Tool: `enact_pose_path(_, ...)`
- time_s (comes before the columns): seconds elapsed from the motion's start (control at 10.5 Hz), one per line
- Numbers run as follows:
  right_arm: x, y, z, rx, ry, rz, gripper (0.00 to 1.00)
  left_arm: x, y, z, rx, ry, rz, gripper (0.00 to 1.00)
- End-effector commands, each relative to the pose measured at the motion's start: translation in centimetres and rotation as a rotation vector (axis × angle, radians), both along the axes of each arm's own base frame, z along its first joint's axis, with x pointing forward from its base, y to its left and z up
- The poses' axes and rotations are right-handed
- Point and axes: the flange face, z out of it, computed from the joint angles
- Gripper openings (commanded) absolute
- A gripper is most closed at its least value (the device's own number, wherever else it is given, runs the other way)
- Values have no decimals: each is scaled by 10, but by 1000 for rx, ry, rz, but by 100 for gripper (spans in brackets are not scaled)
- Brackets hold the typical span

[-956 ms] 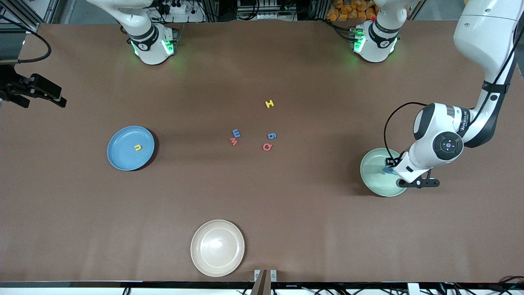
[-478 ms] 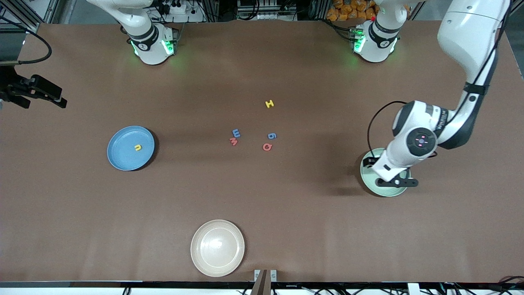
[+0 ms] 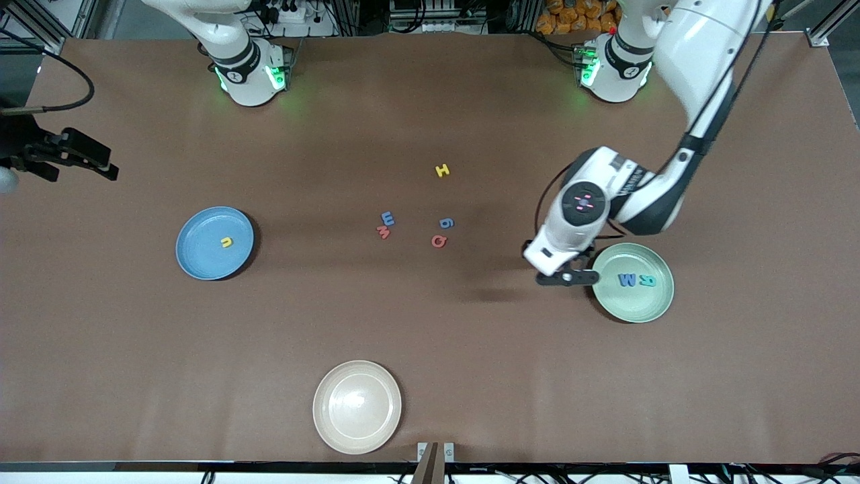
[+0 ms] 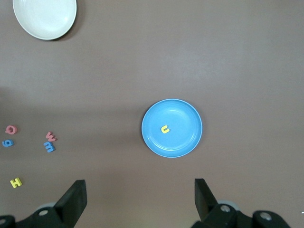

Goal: Sort upper and lower case letters into plates
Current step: 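Carry the blue M to the green plate and open the left gripper, then grasp the pink Q with the left gripper while the right gripper reaches the letters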

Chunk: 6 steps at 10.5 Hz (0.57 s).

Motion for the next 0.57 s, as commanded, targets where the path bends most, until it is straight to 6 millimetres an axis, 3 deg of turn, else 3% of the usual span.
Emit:
enact_pose_path(0.0,5,11,-11,13,9,1,100,-20,-75,-10,-26,-5,20,100)
enact_pose_path(0.1,6,12,-12,11,7,2,100,-33,-102,-12,-32,-9,-1,100)
enact_pose_path(0.29,7,14,-16,13,17,7,100,-39,-153,-11,-62,-41,-83,100)
enact_pose_path(0.48,7,18,-21,12,28,5,100,-45,-176,-31,-37,-112,-266,100)
